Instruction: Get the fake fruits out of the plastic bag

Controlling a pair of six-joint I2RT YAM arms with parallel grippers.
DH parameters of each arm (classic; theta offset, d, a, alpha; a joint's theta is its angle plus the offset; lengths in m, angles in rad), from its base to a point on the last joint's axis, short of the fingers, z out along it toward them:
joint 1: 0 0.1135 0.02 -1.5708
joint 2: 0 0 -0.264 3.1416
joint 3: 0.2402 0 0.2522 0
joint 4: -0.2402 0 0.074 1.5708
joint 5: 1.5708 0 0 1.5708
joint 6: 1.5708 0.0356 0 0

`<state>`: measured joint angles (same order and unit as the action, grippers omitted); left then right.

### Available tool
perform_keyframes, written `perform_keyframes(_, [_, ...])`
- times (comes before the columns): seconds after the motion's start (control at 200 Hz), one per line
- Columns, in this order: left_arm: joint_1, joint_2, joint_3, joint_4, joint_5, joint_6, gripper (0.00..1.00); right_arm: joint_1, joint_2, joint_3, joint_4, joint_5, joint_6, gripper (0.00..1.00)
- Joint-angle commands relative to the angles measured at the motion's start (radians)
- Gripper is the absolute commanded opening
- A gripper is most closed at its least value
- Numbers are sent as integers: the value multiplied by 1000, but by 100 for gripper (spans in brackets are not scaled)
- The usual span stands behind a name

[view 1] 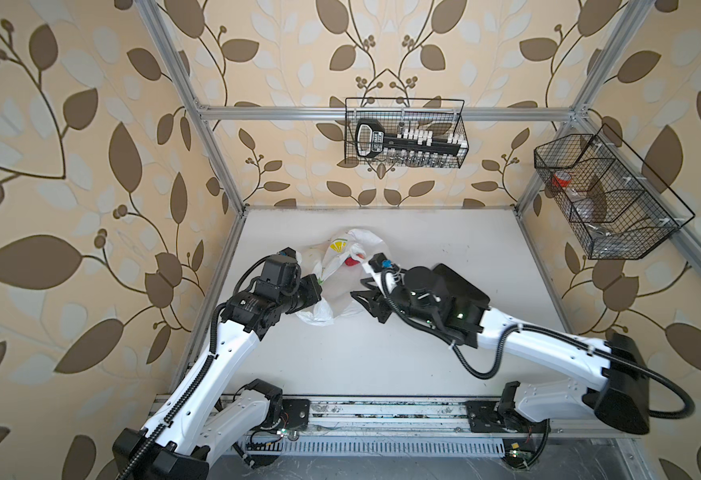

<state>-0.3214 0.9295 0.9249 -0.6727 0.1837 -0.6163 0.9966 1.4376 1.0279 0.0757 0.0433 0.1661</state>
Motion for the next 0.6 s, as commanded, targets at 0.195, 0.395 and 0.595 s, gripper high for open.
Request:
perform_keyframes(0.195, [-5,-54,24,-71,-19,30,0,-51,430,268,108,131,141,33])
perform_keyframes(0.395, [-6,-60,31,-122,-43,43,0,-81,614,407,119,41,340,61])
perform_keyframes(0.595, [-5,-48,45,-133,-44,41,0,-82,746,506,132,41,440,75])
